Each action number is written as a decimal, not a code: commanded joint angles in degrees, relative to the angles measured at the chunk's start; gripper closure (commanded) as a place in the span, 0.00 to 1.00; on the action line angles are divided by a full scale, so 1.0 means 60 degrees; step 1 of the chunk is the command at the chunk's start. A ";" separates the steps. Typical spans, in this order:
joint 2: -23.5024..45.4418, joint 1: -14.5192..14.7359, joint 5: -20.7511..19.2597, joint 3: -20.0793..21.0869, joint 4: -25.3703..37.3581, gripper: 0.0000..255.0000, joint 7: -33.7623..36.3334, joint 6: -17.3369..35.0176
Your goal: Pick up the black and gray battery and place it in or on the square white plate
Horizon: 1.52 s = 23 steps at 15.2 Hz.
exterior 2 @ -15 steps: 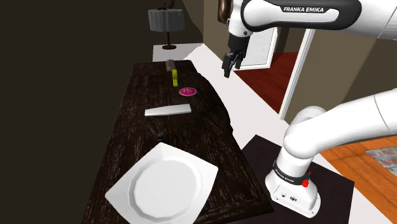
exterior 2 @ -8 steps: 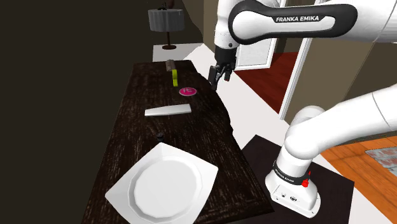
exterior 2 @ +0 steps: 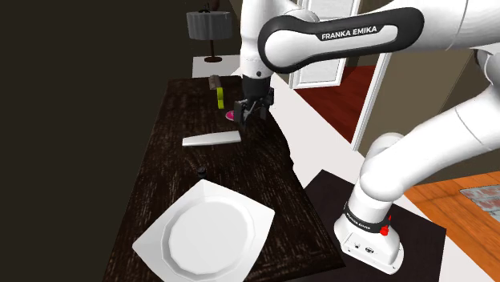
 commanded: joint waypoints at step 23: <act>0.4354 0.0247 0.0024 0.2937 0.1859 0.00 0.3989 0.2230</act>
